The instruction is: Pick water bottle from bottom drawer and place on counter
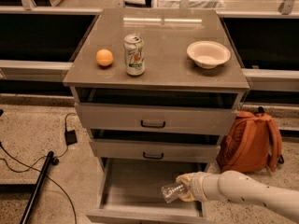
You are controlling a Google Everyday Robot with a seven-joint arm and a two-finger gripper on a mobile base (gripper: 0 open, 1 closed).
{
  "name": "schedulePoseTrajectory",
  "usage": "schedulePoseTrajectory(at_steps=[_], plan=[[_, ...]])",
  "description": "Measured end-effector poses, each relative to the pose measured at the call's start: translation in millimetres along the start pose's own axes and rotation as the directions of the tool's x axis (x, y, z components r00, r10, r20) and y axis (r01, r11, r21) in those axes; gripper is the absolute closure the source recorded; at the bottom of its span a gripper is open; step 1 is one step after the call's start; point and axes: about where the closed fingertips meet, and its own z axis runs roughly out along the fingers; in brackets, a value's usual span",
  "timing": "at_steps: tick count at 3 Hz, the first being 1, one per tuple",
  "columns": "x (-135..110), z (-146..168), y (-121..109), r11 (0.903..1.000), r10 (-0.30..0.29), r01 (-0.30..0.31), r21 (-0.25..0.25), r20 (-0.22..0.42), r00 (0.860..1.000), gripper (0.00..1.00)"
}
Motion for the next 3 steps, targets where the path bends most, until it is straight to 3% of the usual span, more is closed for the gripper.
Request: schedulePoseTrajectory(at_steps=[1,2,3], plan=[[-3.8,-42.2,-22.4,0.9988,0.038,-0.038,0.032,-0.001,0.999,1.0],[-17.5,-100.4,-51.6,0.9989,0.043,-0.043,0.02,-0.004,0.999,1.0],[-35.9,-145.1,-85.2,0.9979,-0.002,0.0,-0.064,-0.031,1.0,1.0]])
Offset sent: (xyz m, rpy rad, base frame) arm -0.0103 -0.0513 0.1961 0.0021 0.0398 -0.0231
